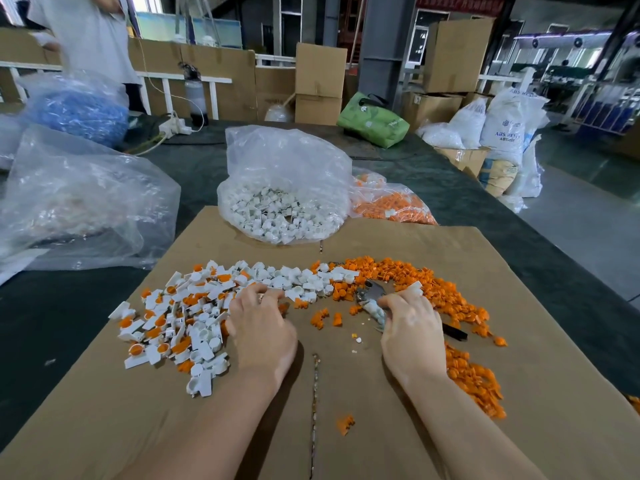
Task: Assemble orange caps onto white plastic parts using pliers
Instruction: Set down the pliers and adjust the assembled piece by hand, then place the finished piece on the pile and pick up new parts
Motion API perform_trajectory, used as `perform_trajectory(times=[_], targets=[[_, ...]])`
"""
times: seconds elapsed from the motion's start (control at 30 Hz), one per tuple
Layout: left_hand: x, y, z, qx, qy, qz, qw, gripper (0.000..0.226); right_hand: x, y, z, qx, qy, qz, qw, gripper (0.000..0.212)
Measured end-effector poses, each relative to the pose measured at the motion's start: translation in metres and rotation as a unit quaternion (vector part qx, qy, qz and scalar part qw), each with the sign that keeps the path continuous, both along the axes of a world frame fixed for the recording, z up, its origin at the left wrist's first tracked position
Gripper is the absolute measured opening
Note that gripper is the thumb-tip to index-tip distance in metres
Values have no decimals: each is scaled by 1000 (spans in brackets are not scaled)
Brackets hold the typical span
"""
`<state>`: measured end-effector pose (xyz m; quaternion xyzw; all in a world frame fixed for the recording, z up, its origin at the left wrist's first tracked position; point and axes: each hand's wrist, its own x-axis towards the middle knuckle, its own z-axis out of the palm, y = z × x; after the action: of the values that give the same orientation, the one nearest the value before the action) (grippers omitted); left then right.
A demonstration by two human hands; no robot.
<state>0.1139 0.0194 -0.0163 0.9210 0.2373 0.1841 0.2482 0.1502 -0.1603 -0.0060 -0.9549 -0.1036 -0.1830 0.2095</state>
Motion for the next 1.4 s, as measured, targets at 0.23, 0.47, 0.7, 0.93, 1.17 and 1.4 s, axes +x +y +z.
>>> perform_trajectory(times=[0.23, 0.47, 0.7, 0.93, 1.17, 1.4], targets=[[16, -2, -1, 107, 24, -70, 991, 46, -12, 21, -3, -42, -31, 46, 998, 32], [22, -5, 0, 123, 43, -123, 984, 25, -10, 37, -8, -108, -23, 151, 982, 33], [24, -1, 3, 46, 20, -151, 987, 29, -7, 39, -10, -132, 30, 166, 977, 35], [22, -2, 5, 35, 38, -126, 991, 22, -21, 33, -11, -37, -15, 114, 993, 22], [11, -15, 11, -69, -78, -145, 984, 15, -24, 26, -14, 146, -36, 86, 985, 11], [-4, -28, 0, -235, -87, -158, 955, 16, -28, 22, -14, 210, -31, 88, 973, 4]])
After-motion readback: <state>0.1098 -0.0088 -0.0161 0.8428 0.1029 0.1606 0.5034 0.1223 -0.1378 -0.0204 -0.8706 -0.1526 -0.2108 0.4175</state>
